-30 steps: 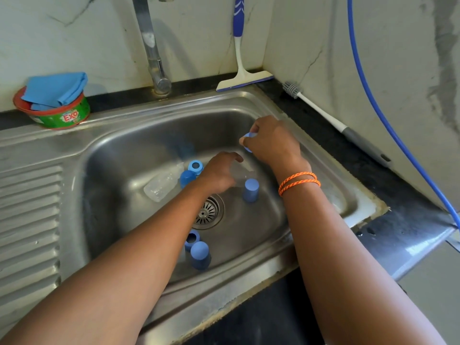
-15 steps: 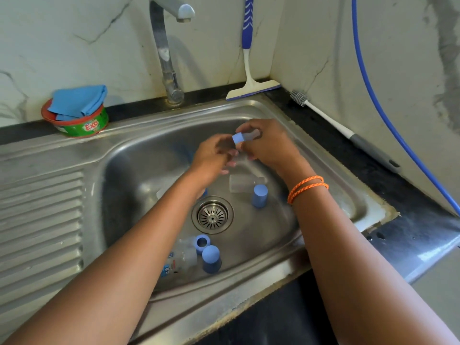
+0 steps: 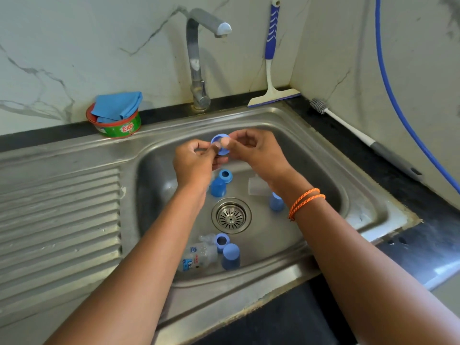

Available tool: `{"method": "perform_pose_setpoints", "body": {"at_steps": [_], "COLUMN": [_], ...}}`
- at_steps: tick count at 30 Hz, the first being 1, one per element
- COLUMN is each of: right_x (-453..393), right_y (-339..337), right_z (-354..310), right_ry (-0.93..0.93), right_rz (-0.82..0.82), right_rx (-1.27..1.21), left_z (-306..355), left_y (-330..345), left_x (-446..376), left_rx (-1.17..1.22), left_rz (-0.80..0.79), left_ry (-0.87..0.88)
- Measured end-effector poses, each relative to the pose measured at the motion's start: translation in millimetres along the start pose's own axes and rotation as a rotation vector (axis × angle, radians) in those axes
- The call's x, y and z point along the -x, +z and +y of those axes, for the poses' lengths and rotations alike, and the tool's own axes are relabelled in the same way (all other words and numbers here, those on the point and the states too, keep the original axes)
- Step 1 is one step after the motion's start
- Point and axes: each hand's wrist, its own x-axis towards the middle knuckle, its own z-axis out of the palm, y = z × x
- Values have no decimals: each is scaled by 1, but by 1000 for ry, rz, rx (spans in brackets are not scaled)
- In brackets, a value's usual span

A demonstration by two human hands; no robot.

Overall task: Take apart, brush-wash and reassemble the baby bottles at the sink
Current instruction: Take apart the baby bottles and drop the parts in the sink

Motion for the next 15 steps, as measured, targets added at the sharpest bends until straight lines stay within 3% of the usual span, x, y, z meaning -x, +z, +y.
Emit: {"method": "perform_pose_setpoints", "body": {"at_steps": [5,10,15], "right_x": [-4,-9,-8], "right_y": [0,-3,0], "right_z": [6,12,14], "right_ry": [-27,64,143], "right_rz": [69,-42,-133], "right_rx": [74,-88,-295], "left_z": [1,4,-4], "left_y": [0,-4,-3], "left_x": [4,-1,-2], "left_rx": [-39,-65,-63], "left_rz": [-78,-156,-130], "left_ry": [88,101,101]}}
